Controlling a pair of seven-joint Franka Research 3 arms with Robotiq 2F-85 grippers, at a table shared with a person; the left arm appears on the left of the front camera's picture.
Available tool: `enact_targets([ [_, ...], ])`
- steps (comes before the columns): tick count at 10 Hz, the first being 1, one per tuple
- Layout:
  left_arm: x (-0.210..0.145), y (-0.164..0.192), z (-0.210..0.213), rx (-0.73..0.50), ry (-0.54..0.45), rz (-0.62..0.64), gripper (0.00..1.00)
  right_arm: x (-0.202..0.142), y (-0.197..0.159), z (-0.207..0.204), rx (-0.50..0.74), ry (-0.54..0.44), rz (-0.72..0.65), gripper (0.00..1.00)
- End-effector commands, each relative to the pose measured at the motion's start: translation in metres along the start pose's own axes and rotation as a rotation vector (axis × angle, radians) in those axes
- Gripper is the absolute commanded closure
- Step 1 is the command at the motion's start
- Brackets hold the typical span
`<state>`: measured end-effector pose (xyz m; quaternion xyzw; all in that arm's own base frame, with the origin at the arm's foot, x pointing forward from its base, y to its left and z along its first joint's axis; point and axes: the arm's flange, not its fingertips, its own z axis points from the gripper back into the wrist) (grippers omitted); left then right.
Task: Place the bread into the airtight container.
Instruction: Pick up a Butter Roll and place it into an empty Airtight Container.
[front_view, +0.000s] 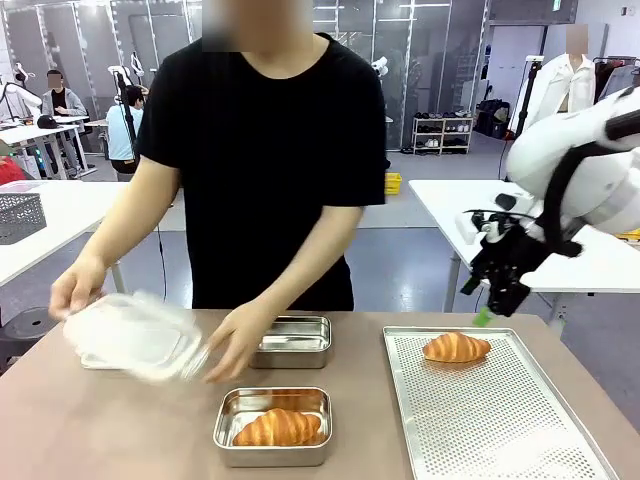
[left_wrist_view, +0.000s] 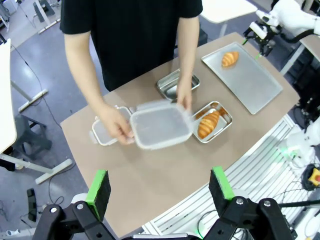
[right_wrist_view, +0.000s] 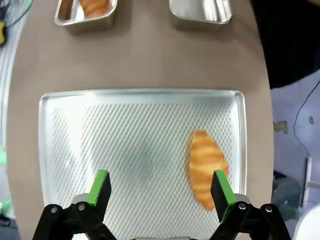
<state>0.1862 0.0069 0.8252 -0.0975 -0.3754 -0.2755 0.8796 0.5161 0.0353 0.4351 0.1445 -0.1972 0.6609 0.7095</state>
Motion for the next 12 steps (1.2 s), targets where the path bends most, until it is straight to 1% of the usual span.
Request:
enact_targets([
  [1, 0.002, 0.0, 0.002, 0.001, 0.001, -0.004, 0.0, -0.02, 0.005, 0.019, -0.074, -0.086, -0.021, 0.0],
  [2, 0.002, 0.0, 0.002, 0.001, 0.001, -0.004, 0.0, -0.055, 0.014, 0.053, -0.121, -0.126, -0.079, 0.0],
  [3, 0.002, 0.0, 0.002, 0.001, 0.001, -0.004, 0.0, -0.096, 0.033, 0.092, -0.202, -0.186, -0.14, 0.0],
  [4, 0.002, 0.0, 0.002, 0.001, 0.001, -0.004, 0.0, -0.148, 0.065, 0.132, -0.296, -0.227, -0.227, 0.0],
  [5, 0.002, 0.0, 0.002, 0.001, 0.001, -0.004, 0.0, -0.196, 0.091, 0.156, -0.355, -0.24, -0.325, 0.0],
  [6, 0.002, 0.0, 0.002, 0.001, 0.001, -0.004, 0.0, -0.243, 0.116, 0.17, -0.392, -0.312, -0.405, 0.0],
  [7, 0.002, 0.0, 0.002, 0.001, 0.001, -0.004, 0.0, -0.287, 0.141, 0.173, -0.441, -0.391, -0.487, 0.0],
  [8, 0.002, 0.0, 0.002, 0.001, 0.001, -0.004, 0.0, -0.325, 0.17, 0.164, -0.481, -0.482, -0.566, 0.0],
  [9, 0.002, 0.0, 0.002, 0.001, 0.001, -0.004, 0.0, -0.343, 0.189, 0.152, -0.498, -0.533, -0.599, 0.0],
  [11, 0.002, 0.0, 0.002, 0.001, 0.001, -0.004, 0.0, -0.349, 0.2, 0.136, -0.453, -0.541, -0.6, 0.0],
  [12, 0.002, 0.0, 0.002, 0.001, 0.001, -0.004, 0.0, -0.352, 0.213, 0.157, -0.489, -0.498, -0.652, 0.0],
])
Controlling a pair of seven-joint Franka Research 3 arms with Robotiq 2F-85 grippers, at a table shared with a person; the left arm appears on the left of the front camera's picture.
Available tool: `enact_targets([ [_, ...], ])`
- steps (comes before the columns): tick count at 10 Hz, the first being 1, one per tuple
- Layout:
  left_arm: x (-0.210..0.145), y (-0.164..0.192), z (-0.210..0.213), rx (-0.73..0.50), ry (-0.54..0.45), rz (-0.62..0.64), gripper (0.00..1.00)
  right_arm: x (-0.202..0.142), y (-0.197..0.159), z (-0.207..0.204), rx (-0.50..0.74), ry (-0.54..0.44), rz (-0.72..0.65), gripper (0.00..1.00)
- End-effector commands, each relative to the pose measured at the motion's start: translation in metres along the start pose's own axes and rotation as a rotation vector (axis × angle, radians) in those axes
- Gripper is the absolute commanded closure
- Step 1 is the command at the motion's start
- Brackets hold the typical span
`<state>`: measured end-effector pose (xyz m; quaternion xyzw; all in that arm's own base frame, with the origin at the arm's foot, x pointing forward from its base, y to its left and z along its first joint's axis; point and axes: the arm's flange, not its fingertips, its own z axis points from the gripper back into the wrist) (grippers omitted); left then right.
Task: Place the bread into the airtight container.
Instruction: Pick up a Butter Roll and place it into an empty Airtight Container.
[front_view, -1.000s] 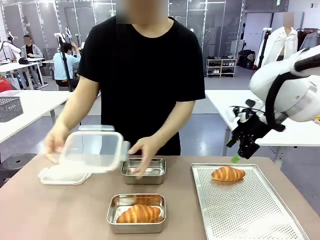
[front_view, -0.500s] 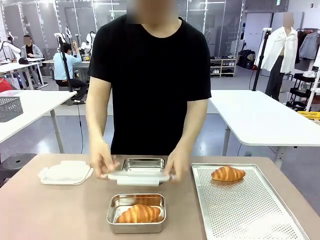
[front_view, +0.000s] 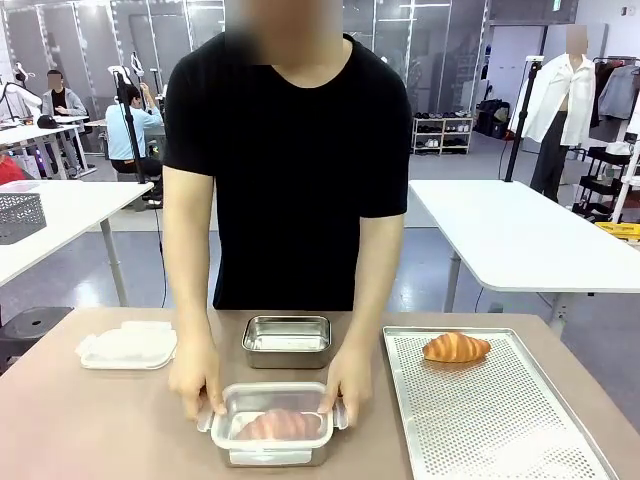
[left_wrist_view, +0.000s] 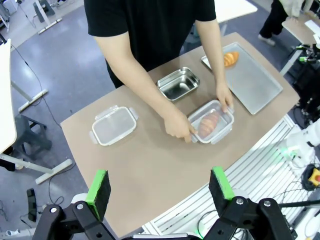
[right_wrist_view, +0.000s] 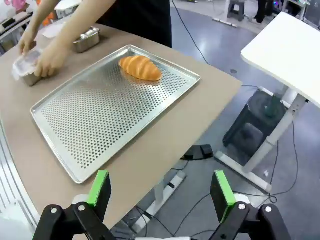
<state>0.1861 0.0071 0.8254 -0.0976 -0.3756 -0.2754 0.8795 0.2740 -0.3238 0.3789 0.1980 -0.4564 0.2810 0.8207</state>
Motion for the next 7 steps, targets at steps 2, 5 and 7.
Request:
enact_targets([
  [2, 0.0022, -0.0004, 0.0013, 0.001, 0.002, -0.004, 0.0, 0.013, -0.003, 0.0122, -0.025, 0.015, 0.016, 0.0],
  [5, 0.0022, -0.0004, 0.0013, 0.001, 0.002, -0.004, 0.0, 0.013, -0.003, 0.0122, -0.025, 0.015, 0.016, 0.0],
  [7, 0.0022, -0.0004, 0.0013, 0.001, 0.002, -0.004, 0.0, 0.013, -0.003, 0.0122, -0.025, 0.015, 0.016, 0.0],
])
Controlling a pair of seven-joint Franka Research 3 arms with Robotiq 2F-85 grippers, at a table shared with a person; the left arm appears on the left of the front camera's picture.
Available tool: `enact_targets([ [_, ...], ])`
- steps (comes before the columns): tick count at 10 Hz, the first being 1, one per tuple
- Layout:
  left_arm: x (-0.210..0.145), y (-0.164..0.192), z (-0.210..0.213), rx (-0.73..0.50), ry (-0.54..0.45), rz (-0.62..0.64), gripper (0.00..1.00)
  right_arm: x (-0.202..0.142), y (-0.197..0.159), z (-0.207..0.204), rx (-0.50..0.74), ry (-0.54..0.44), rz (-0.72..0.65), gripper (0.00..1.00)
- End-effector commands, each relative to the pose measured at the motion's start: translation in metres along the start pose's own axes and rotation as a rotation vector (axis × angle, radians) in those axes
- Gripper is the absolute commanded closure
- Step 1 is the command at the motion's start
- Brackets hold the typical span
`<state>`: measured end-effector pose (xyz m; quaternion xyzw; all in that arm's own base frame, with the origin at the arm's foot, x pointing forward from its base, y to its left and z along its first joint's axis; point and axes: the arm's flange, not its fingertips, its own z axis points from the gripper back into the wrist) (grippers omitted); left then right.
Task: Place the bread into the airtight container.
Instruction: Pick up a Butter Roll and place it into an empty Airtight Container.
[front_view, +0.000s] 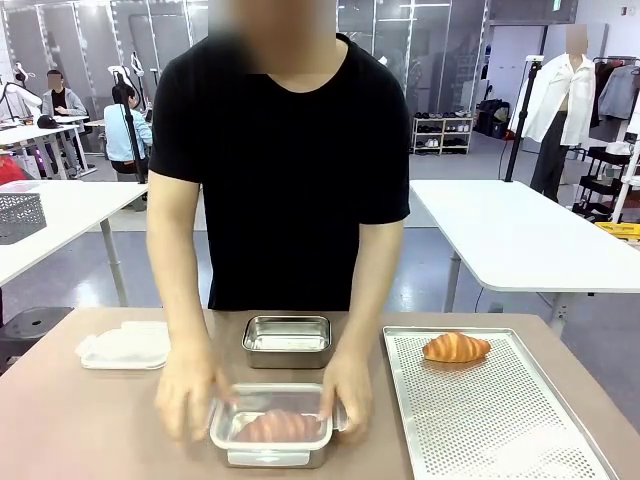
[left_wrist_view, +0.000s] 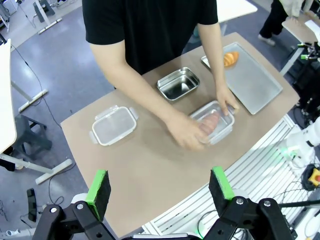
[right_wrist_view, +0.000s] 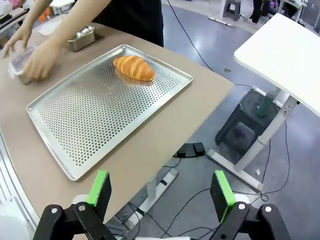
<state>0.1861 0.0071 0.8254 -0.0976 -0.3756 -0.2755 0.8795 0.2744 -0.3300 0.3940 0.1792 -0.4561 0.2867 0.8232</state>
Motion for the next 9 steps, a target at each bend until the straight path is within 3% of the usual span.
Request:
enact_targets([
  [1, 0.0022, -0.0004, 0.0013, 0.001, 0.002, -0.004, 0.0, 0.0016, 0.0009, 0.0013, 0.001, -0.001, -0.009, 0.0],
  [9, 0.0022, -0.0004, 0.0013, 0.001, 0.002, -0.004, 0.0, 0.0016, 0.0009, 0.0013, 0.001, -0.001, -0.009, 0.0],
])
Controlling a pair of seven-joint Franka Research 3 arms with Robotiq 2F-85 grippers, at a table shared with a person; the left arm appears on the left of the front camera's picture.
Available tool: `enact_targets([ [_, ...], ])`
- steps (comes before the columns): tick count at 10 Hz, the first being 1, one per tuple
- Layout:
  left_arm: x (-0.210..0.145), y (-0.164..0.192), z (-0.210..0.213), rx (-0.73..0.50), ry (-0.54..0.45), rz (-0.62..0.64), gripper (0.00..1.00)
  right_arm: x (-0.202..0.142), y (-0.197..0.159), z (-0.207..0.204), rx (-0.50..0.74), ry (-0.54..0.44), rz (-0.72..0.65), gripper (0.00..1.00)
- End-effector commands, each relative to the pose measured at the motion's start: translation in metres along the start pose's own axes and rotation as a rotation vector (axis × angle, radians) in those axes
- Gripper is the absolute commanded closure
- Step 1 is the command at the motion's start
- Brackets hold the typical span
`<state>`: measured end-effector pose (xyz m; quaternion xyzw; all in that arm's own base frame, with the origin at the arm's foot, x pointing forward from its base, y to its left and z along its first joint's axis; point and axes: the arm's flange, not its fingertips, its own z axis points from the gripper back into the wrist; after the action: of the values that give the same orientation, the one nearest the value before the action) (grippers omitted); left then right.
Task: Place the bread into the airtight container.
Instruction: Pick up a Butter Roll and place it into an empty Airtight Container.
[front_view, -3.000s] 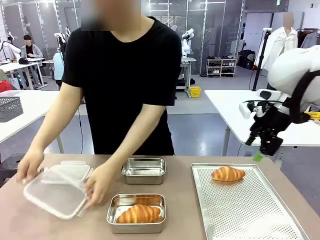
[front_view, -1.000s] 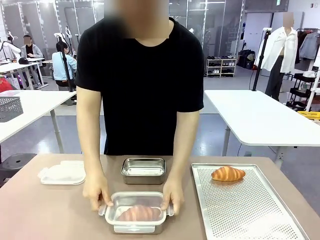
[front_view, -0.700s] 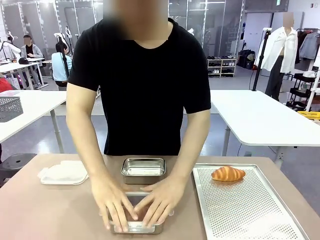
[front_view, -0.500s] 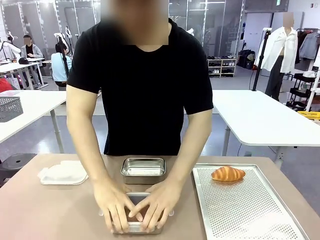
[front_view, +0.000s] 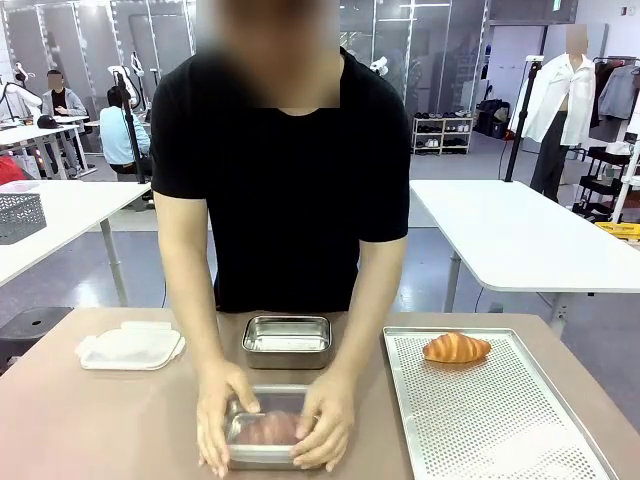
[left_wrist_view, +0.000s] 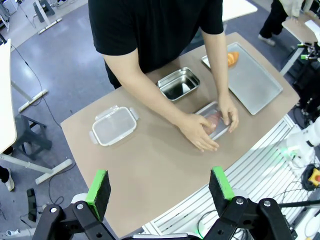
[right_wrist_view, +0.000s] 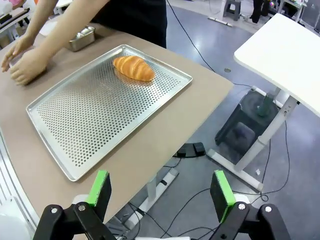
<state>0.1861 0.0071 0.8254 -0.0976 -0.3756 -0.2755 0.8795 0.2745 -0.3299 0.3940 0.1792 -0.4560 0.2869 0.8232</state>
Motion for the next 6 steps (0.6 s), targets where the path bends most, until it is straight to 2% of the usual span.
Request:
enact_targets([
  [1, 0.0022, -0.0004, 0.0013, 0.001, 0.002, -0.004, 0.0, 0.0015, 0.0009, 0.0014, 0.001, -0.001, -0.009, 0.0],
  [6, 0.0022, -0.0004, 0.0013, 0.001, 0.002, -0.004, 0.0, 0.0015, 0.0009, 0.0014, 0.001, -0.001, -0.009, 0.0],
])
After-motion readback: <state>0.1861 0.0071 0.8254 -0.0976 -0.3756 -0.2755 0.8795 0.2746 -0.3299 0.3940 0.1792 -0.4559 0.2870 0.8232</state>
